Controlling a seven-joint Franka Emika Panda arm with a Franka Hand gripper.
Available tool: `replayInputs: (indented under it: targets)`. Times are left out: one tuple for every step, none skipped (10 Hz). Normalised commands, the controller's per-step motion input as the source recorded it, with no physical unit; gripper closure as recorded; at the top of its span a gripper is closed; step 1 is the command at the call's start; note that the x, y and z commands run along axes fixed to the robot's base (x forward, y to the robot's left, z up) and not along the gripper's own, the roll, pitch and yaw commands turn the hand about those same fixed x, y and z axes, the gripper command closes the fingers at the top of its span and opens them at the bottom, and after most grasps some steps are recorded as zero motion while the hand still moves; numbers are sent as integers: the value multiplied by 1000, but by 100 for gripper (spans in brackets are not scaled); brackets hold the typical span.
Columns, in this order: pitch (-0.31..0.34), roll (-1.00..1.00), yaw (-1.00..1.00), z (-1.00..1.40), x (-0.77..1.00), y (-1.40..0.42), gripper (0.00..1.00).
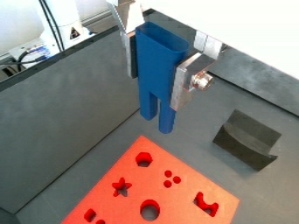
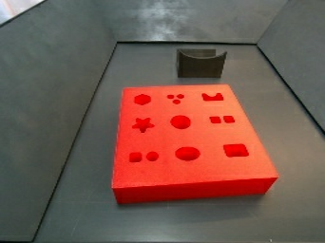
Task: Pick up the square-circle object. Move up. Rotate the square-circle object. Move to above the board. Insert the square-circle object.
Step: Insert the square-circle object.
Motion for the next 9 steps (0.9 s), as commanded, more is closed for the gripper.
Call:
replayInputs:
  targets:
    - [0,199,231,-394,0,-306,100]
    - [-99,54,206,-323,0,-400,100]
    - [-66,51,186,-417,0,-371,100]
    - [-69,86,203,-626,0,-369,100]
    - [-90,34,231,-689,0,-314,100]
    - [-146,0,263,-731,0,-271,100]
    - [-183,0,294,-771,-11,-243,100]
    - [-206,0,326,-754,-63,-300,100]
    - [-214,57,363,-731,-83,-429,100]
